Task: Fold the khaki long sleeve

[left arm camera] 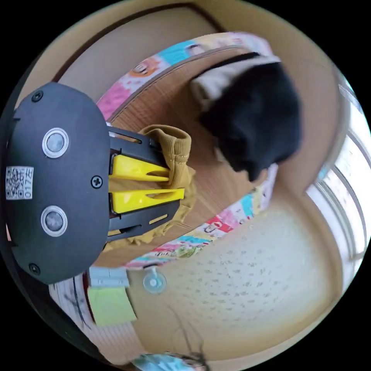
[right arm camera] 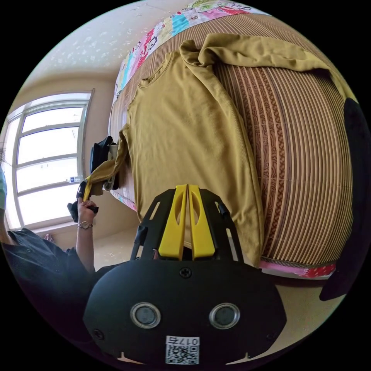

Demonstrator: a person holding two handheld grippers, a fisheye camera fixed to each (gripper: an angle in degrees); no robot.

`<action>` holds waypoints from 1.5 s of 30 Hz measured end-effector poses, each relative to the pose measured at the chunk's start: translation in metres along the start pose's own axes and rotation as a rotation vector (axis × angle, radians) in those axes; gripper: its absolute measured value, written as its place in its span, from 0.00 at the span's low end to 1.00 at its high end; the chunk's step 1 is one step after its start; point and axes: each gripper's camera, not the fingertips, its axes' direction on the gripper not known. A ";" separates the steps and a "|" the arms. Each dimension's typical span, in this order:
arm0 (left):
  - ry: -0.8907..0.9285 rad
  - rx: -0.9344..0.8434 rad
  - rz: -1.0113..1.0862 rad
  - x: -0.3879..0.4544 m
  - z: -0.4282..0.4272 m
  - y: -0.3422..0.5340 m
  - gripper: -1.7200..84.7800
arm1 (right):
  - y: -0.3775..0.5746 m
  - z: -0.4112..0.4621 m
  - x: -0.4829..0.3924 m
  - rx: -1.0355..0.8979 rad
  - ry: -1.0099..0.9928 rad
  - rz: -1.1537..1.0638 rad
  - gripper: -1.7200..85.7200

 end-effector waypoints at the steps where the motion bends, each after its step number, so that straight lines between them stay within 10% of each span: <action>1: -0.052 0.103 0.087 0.027 -0.023 -0.013 0.06 | 0.001 0.000 0.001 0.006 -0.009 0.003 0.03; 7: 0.123 0.297 0.470 0.165 -0.011 -0.064 0.06 | 0.009 0.003 0.013 0.048 -0.128 0.030 0.03; 16: 0.591 -0.557 0.783 0.346 0.281 0.185 0.14 | 0.024 0.016 0.027 0.072 -0.161 0.064 0.03; 38: -0.097 -0.457 0.352 0.132 0.370 0.057 0.12 | -0.148 -0.006 0.026 0.302 0.045 -0.023 0.09; 45: 0.276 -0.360 0.227 0.096 0.331 0.025 0.08 | -0.125 -0.028 -0.059 0.530 0.137 -0.171 0.06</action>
